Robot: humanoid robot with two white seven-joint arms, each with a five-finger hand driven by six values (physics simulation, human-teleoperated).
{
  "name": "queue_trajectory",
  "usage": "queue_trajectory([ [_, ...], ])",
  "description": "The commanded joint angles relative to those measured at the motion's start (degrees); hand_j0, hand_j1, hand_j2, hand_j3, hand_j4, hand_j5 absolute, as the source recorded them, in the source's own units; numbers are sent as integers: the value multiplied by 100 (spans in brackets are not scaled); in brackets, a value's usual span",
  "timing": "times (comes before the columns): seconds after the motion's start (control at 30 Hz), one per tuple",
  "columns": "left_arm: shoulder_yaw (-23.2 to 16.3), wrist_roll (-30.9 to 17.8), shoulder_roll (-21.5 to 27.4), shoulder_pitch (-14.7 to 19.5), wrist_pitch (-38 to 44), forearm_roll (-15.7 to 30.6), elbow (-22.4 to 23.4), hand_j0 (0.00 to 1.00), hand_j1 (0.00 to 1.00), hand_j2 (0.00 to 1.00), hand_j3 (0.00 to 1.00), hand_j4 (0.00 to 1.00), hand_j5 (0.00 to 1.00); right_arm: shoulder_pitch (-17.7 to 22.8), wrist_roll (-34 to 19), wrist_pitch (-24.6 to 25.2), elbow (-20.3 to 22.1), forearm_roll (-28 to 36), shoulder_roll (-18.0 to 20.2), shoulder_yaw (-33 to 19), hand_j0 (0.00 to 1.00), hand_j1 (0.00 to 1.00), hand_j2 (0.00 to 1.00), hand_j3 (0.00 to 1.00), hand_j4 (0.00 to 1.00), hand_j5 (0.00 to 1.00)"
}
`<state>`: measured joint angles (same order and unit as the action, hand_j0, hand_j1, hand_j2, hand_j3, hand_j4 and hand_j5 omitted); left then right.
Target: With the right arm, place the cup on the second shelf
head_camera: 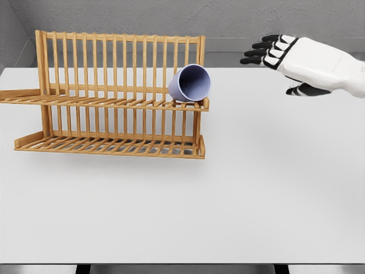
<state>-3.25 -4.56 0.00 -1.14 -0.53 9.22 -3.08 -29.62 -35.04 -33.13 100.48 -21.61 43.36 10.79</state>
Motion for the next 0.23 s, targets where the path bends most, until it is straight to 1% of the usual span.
queue_trajectory([
  [0.0,0,-1,0,0,0,0,1,100,100,100,100,100,100,44,4,-9,6,26,-29,-59,100,100,100,100,100,100],
  [0.07,0,-1,0,0,0,0,1,100,100,100,100,100,100,342,4,-9,6,26,-91,-59,100,100,100,100,100,100],
  [0.1,0,-1,0,0,0,0,1,100,100,100,100,100,100,387,4,-9,6,26,-170,-94,100,100,100,100,100,100],
  [0.2,-9,-1,0,43,-9,9,-52,100,100,100,100,100,100,448,4,8,6,26,-196,-130,100,100,100,100,100,100],
])
